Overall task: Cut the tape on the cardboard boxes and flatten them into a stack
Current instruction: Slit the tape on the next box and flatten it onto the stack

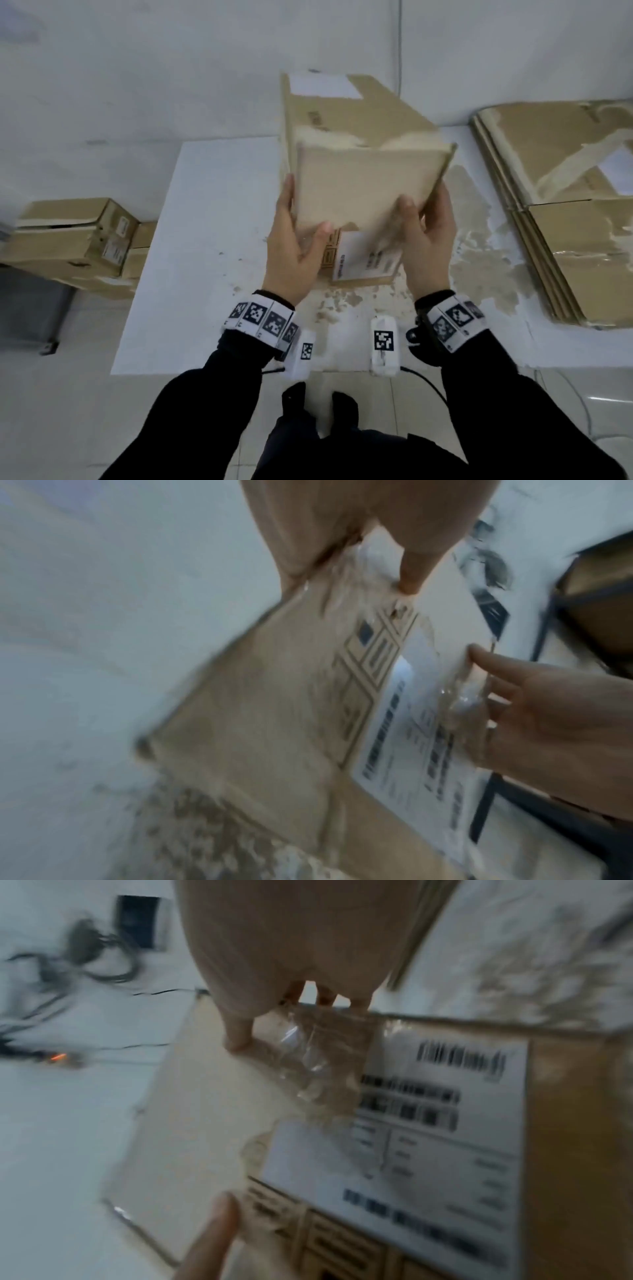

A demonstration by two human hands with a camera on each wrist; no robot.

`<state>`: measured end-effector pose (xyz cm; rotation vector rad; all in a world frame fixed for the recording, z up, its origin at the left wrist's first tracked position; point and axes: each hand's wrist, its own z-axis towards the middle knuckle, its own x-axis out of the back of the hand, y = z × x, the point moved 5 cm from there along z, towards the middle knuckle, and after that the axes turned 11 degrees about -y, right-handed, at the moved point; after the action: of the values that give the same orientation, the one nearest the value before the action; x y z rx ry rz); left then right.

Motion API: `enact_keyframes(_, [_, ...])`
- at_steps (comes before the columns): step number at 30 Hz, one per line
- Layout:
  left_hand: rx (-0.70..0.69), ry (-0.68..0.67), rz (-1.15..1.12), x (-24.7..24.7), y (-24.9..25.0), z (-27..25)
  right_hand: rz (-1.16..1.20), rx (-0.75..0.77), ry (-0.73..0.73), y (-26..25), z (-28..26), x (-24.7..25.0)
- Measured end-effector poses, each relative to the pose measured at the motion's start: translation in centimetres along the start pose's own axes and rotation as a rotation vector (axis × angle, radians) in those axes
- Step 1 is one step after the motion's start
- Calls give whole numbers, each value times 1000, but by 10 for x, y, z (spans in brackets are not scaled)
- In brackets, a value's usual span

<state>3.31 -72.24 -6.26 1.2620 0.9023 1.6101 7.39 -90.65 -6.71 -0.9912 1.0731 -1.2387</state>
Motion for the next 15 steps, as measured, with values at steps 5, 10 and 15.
enact_keyframes(5, [234,246,-328,28,-19,-27,-376,93,-226,-8,6,-32])
enact_keyframes(10, [-63,353,384,81,45,-36,-545,316,-520,9,-31,-97])
enact_keyframes(15, [220,183,579,113,-16,-25,-683,494,-735,22,-64,-143])
